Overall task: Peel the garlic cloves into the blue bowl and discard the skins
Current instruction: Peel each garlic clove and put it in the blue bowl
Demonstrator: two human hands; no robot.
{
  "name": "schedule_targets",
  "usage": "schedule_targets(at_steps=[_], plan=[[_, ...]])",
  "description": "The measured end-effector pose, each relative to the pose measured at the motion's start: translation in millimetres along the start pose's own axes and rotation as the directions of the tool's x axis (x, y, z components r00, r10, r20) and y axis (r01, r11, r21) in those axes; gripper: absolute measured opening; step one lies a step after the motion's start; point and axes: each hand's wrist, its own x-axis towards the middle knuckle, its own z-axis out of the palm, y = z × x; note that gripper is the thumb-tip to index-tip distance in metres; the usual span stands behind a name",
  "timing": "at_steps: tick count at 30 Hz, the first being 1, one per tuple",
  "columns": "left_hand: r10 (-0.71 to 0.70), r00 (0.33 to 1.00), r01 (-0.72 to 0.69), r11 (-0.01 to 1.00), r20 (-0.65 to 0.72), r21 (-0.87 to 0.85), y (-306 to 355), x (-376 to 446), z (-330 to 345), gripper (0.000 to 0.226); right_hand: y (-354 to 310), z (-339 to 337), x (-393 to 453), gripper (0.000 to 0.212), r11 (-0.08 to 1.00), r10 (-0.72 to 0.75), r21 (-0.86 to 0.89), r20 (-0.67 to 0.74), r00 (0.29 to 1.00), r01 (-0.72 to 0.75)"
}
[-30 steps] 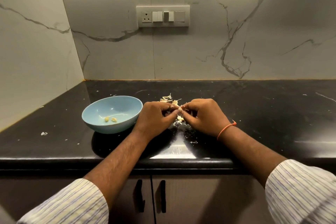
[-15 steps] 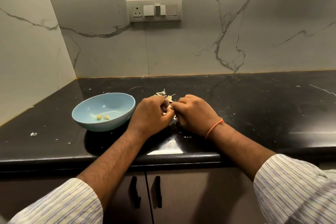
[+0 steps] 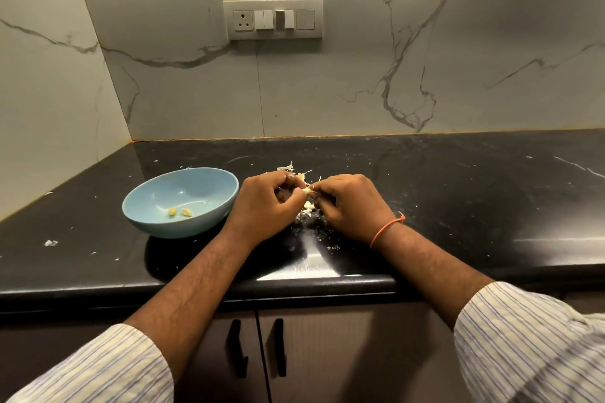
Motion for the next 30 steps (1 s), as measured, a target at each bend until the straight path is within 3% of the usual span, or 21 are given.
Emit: schedule_targets(at_steps=[15, 20, 26, 30], plan=[[-0.049, 0.998, 0.049, 0.999, 0.032, -0.007, -8, 4, 2, 0.010, 6, -5, -3, 0.009, 0.938, 0.167, 0.297, 0.065, 0.984, -0.178], [0.069, 0.996, -0.064, 0.993, 0.051, -0.095, -5, 2, 0, 0.031, 10, -4, -2, 0.011, 0.929, 0.231, 0.277, 0.087, 0.969, -0.246], [0.119, 0.993, -0.119, 0.992, 0.000, -0.049, -7, 4, 0, 0.019, 11, -3, -2, 0.010, 0.926, 0.238, 0.275, 0.101, 0.966, -0.257], [0.136, 0.991, -0.136, 0.990, -0.015, -0.036, -7, 4, 0, 0.024, 12, -3, -2, 0.012, 0.922, 0.240, 0.290, 0.098, 0.966, -0.258]])
